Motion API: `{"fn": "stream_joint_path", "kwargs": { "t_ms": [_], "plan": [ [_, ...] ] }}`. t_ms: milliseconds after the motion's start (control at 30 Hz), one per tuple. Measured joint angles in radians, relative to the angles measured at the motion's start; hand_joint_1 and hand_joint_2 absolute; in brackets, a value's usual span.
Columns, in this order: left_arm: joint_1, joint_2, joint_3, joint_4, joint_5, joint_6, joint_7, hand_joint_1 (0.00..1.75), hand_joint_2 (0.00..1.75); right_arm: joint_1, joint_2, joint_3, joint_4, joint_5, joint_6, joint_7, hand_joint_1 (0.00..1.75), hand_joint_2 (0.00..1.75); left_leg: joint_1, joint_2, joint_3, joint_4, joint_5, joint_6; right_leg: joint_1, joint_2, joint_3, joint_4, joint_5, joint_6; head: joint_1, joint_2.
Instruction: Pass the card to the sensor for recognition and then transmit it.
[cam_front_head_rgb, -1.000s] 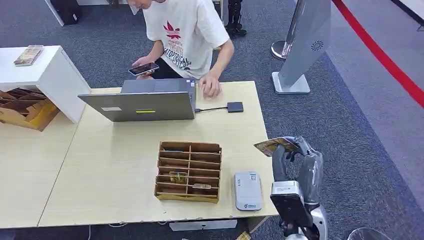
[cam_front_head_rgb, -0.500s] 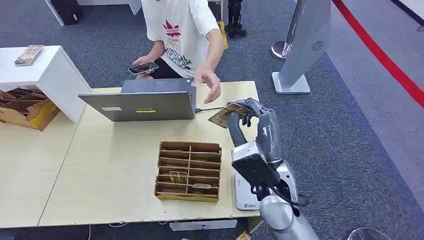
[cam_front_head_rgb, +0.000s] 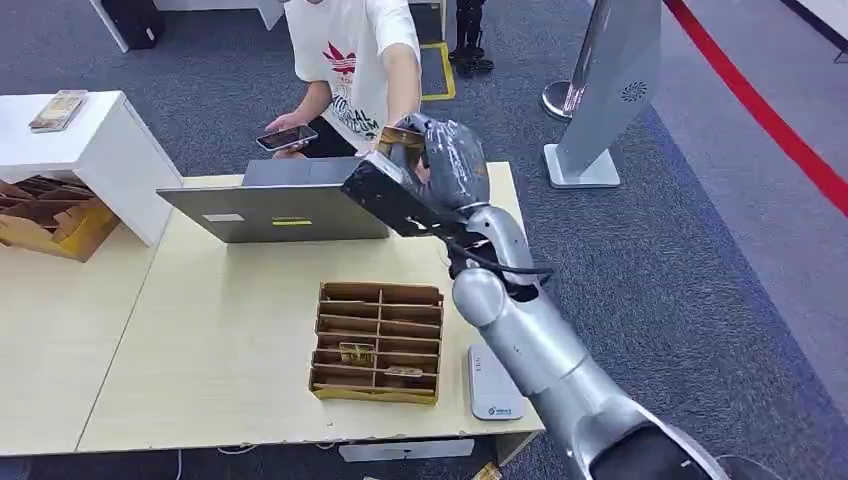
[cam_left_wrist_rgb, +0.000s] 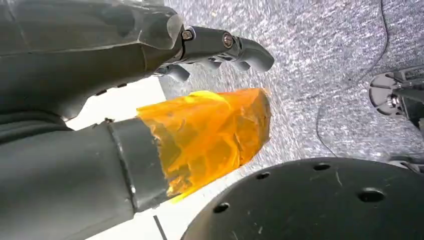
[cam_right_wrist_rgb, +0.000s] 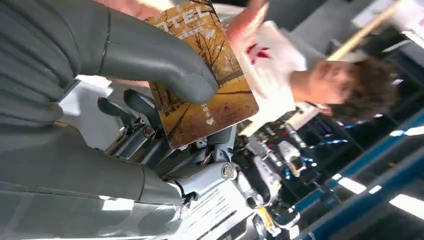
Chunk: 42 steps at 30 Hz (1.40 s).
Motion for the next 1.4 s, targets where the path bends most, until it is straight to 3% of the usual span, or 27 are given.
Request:
{"fn": "stream_joint_path", "kwargs": {
  "t_ms": [133,167,467,600,1000,1267,1333,1367,1400],
  "plan": [
    [-0.002,0.005,-0.019,-0.001,-0.006,-0.003,0.002,0.0,0.0,-0.05,0.014,0.004,0.114,0.078,-0.008,0.015,1.68,1.75,0.0,0.0,0.0,0.0,0.0,0.0,0.0,0.0,0.0,0.0,0.0,0.0,0.0,0.0],
    [-0.002,0.005,-0.019,-0.002,-0.007,-0.003,0.002,0.0,0.0,-0.057,0.015,0.006,0.137,0.091,-0.008,0.016,0.0,1.75,0.0,0.0,0.0,0.0,0.0,0.0,0.0,0.0,0.0,0.0,0.0,0.0,0.0,0.0],
    [-0.002,0.005,-0.034,-0.003,0.001,-0.007,0.004,0.0,0.0,-0.065,0.024,0.034,0.236,0.157,0.031,0.02,0.0,1.75,0.0,0.0,0.0,0.0,0.0,0.0,0.0,0.0,0.0,0.0,0.0,0.0,0.0,0.0],
    [-0.002,0.005,-0.034,-0.003,0.024,-0.005,0.004,0.0,0.0,-0.017,0.029,0.037,0.212,0.087,0.032,-0.034,0.0,1.75,0.0,0.0,0.0,0.0,0.0,0.0,0.0,0.0,0.0,0.0,0.0,0.0,0.0,0.0],
    [0.013,-0.003,-0.025,-0.003,0.133,0.016,-0.014,0.0,0.0,0.321,0.022,0.074,-0.242,-0.232,0.043,-0.133,0.0,1.75,0.0,0.0,-0.001,0.0,-0.002,0.0,0.0,0.0,-0.002,-0.001,-0.001,0.001,0.0,0.0],
    [0.023,-0.017,0.011,-0.003,0.195,0.026,-0.024,0.0,0.0,0.501,-0.054,0.118,-0.43,-0.338,0.04,-0.166,0.02,1.75,0.0,0.0,-0.001,0.0,-0.002,0.0,0.0,0.0,-0.002,-0.001,-0.001,0.001,0.0,0.0],
    [0.024,-0.02,0.015,-0.002,0.202,0.026,-0.024,0.0,0.0,0.53,-0.074,0.125,-0.45,-0.343,0.04,-0.169,0.26,1.75,0.0,0.0,-0.001,0.0,-0.002,0.0,0.0,0.0,-0.002,-0.001,-0.001,0.001,0.0,0.0],
    [0.025,-0.021,0.018,-0.002,0.205,0.026,-0.024,0.0,0.0,0.54,-0.084,0.127,-0.456,-0.343,0.04,-0.169,0.47,1.75,0.0,0.0,-0.001,0.0,-0.002,0.0,0.0,0.0,-0.002,-0.001,-0.001,0.001,0.0,0.0],
    [0.026,-0.021,0.019,-0.002,0.208,0.026,-0.024,0.0,0.0,0.549,-0.092,0.129,-0.461,-0.341,0.041,-0.169,1.08,1.75,0.0,0.0,-0.001,0.0,-0.002,0.0,0.0,0.0,-0.002,-0.001,-0.001,0.001,0.0,0.0]
  ]
}}
